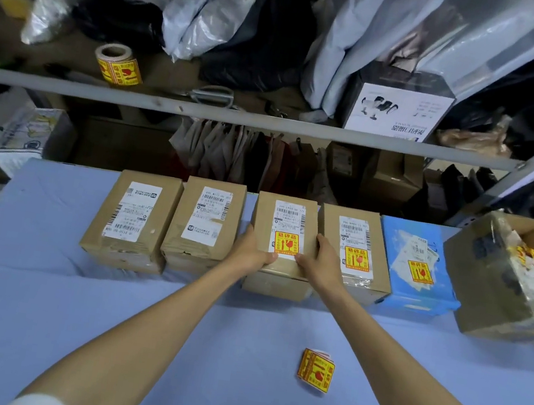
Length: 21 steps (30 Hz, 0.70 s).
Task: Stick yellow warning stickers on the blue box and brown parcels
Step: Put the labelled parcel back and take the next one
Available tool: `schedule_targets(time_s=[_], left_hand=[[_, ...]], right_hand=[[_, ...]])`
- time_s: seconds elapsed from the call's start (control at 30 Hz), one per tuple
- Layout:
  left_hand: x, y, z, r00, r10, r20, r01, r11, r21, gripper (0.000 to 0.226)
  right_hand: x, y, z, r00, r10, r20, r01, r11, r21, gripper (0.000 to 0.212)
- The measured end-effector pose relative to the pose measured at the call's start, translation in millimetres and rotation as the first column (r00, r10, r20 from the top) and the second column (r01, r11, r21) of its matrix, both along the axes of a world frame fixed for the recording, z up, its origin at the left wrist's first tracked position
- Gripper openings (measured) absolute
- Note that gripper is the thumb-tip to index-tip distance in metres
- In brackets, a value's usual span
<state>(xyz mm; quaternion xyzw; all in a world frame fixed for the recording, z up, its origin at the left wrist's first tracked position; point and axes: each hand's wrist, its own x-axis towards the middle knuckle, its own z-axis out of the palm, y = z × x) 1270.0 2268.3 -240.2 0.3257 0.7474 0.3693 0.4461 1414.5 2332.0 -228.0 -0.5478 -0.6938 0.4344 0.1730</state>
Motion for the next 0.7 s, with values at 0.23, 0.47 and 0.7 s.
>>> schedule_targets(time_s=[0.23,0.47,0.7], left_hand=[[-5,12,-23,0.998,-0.005,-0.056,0.0,0.995,-0.1,0.077],[-7,6,-18,0.978,-0.076,-0.192,0.066,0.996,-0.058,0.073],[-47,-39,10,0.843,0.105,-0.528,0.004,0.98,0.201,0.029]], right_hand=[[-10,4,-21,0.998,0.04,0.044,-0.043,0.997,0.057,0.043],[-13,7,-17,0.98,0.11,0.166,-0.125,0.989,0.083,0.041],[-37,-13,4,0.804,0.231,0.548,-0.459,0.827,0.326,0.044]])
